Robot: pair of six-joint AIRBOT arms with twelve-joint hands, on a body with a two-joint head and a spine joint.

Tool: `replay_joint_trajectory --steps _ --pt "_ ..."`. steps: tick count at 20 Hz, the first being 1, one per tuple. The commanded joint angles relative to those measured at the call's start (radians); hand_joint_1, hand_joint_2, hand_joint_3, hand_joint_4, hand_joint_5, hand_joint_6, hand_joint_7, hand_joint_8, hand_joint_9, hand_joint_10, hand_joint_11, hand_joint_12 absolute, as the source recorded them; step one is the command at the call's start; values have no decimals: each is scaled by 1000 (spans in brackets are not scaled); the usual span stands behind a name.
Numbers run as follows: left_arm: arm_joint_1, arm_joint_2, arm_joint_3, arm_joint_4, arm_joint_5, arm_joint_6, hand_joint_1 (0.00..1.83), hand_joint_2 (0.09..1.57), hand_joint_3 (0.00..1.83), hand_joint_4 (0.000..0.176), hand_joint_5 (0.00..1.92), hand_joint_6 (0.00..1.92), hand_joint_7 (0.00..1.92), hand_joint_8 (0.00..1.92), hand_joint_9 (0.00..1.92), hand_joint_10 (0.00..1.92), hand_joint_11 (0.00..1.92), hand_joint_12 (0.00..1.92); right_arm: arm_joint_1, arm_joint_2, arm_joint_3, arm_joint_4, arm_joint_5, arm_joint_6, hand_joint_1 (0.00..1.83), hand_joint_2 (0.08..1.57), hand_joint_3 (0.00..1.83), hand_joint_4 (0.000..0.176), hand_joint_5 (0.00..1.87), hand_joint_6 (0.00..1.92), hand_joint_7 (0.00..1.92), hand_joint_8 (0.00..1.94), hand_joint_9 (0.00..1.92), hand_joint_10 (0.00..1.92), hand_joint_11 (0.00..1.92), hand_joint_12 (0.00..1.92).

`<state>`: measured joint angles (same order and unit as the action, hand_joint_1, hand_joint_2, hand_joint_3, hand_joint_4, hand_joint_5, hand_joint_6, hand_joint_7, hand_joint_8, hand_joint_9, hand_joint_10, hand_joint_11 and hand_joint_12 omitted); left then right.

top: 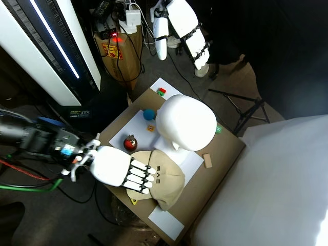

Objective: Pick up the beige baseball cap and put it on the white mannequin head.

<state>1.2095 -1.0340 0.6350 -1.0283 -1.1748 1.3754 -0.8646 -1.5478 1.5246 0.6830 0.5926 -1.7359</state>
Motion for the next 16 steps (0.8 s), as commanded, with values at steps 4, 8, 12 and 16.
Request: replay_joint_trajectory --steps 4,8,12,16 --pt "7 -40 16 90 -103 10 0 1097 0 0 16 5 0 0 0 0 49 53 24 -67 106 -38 35 0 1257 1150 5 0 47 2 80 1 91 8 0 376" --pt "8 -92 54 128 -150 16 0 1098 0 0 24 6 0 0 0 0 55 60 43 -124 191 -50 -9 36 1260 1150 4 0 48 2 82 1 96 8 0 379" --pt "17 -133 92 124 -160 53 0 1099 1 0 30 8 0 0 0 0 54 64 60 -160 239 -96 -47 63 1267 1151 3 0 48 1 82 0 101 3 0 420" --pt "48 -187 151 179 -162 41 0 1100 1 0 31 6 0 0 0 0 65 75 68 -172 244 -100 -74 70 1267 1151 1 0 55 2 88 1 113 5 0 446"
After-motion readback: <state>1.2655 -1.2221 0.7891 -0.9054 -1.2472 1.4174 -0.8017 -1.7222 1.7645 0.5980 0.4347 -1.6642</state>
